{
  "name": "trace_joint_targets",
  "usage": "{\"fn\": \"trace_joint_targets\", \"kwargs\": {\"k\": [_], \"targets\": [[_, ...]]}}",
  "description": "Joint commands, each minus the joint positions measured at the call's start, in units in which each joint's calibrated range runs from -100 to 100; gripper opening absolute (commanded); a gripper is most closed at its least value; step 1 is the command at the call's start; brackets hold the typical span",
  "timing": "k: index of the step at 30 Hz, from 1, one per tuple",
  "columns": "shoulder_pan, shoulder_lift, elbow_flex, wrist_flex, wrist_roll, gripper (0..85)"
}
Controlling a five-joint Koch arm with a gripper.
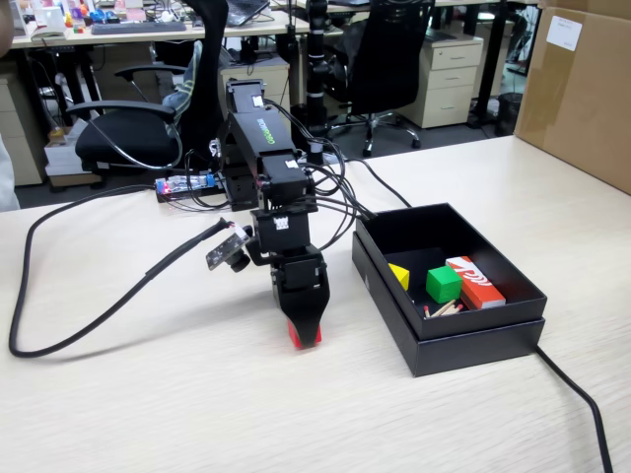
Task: Put the red cube on top of the blue cube
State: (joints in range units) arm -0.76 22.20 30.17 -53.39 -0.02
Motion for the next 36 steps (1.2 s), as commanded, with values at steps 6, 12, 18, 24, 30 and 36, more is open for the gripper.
{"fn": "trace_joint_targets", "kwargs": {"k": [6, 12, 18, 24, 30, 36], "targets": [[0.0, -4.2, 5.5, -0.7, -0.3, 0.8], [0.2, -24.4, 0.7, -0.7, 0.0, 0.8], [0.3, -39.8, -11.9, -0.7, 0.1, 0.8], [1.2, -53.2, -27.4, -0.6, 1.6, 0.8], [1.3, -54.2, -31.2, 0.0, 2.0, 0.8], [1.3, -53.9, -34.4, 1.7, 2.1, 0.8]]}}
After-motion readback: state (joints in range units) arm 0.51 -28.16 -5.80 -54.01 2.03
